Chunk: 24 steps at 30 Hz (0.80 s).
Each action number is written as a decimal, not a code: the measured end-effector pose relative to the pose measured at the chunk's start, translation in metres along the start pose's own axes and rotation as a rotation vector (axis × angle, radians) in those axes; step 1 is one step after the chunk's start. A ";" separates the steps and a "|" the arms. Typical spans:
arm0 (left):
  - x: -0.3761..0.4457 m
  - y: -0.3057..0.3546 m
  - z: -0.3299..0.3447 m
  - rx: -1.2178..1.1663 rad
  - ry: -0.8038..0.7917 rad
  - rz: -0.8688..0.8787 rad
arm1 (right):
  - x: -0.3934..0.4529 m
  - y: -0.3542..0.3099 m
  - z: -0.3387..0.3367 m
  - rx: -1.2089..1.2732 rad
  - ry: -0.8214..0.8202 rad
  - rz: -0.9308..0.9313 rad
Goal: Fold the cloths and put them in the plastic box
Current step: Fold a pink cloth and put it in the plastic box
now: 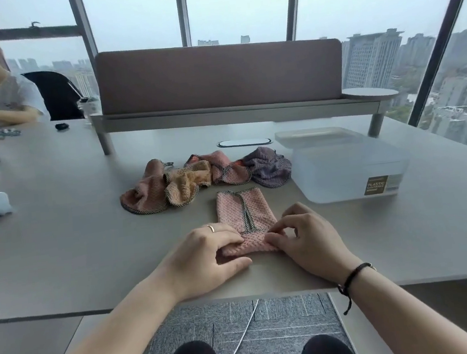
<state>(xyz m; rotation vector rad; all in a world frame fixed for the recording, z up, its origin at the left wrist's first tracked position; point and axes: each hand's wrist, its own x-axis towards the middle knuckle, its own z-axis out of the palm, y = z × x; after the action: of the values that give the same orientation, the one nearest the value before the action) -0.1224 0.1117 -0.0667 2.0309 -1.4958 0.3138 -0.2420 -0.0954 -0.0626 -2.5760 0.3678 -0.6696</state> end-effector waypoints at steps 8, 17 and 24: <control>0.004 0.002 -0.003 -0.037 0.050 -0.058 | -0.004 0.001 -0.007 -0.099 -0.137 -0.085; 0.008 -0.006 -0.004 -0.138 0.143 -0.147 | -0.004 0.003 -0.004 -0.080 -0.088 -0.136; 0.012 -0.010 -0.003 -0.102 0.138 -0.195 | 0.014 0.010 0.000 0.125 -0.032 -0.012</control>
<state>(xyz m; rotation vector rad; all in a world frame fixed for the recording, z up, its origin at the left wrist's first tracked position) -0.1084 0.1058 -0.0609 2.0116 -1.1964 0.2855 -0.2321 -0.1089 -0.0619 -2.4686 0.2914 -0.6345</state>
